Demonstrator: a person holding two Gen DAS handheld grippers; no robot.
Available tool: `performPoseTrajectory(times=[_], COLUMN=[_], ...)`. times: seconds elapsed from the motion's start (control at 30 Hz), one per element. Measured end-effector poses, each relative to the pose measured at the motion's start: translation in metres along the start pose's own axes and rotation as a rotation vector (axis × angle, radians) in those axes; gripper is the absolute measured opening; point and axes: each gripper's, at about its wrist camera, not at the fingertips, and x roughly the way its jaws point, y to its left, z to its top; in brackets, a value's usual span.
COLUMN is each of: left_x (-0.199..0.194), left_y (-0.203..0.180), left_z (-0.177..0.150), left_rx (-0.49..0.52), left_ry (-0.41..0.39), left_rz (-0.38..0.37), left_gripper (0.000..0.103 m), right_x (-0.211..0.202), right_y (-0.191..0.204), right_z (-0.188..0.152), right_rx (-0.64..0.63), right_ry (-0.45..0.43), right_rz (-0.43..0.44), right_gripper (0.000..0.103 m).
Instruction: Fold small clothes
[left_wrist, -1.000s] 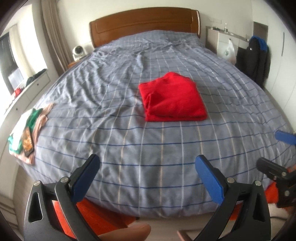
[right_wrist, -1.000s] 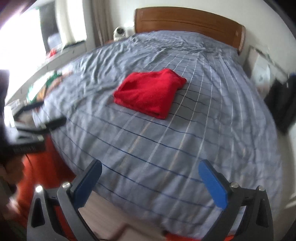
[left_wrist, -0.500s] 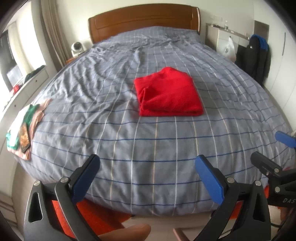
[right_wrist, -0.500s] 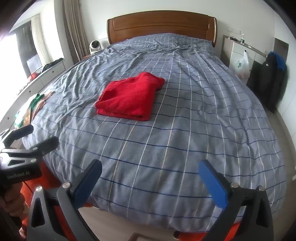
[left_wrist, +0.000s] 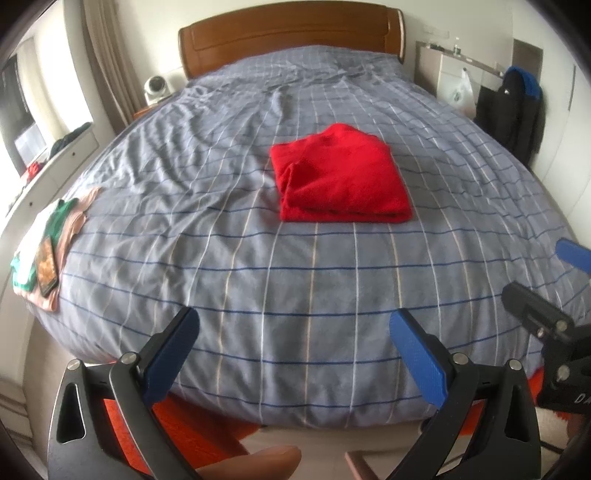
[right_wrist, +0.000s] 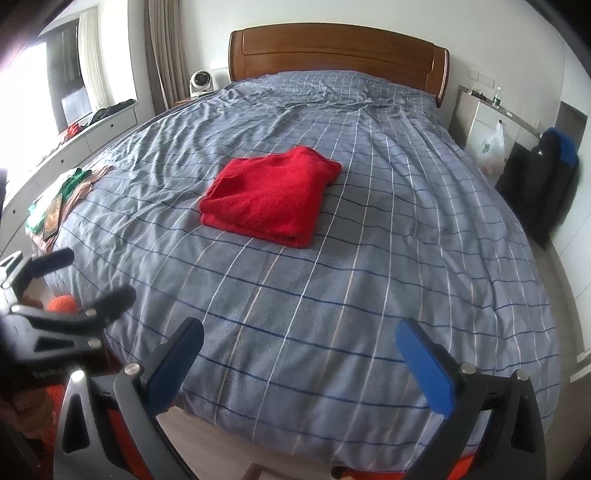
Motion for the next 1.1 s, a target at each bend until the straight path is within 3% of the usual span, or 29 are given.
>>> performPoseTrajectory(times=[0.5, 1.1], left_x=[0.0024, 0.0025], left_y=[-0.0034, -0.0037], left_z=[-0.0004, 0.0012], left_rx=[0.008, 0.008], left_ry=[-0.002, -0.003], left_rz=[0.016, 0.027], left_gripper=[0.103, 0.103], right_x=[0.0059, 0.0071], right_y=[-0.0004, 0.0010], right_z=[0.0027, 0.0015], right_rx=[-0.031, -0.027], right_ry=[-0.002, 0.003], right_rz=[-0.079, -0.054], right_gripper=[0.102, 0.102])
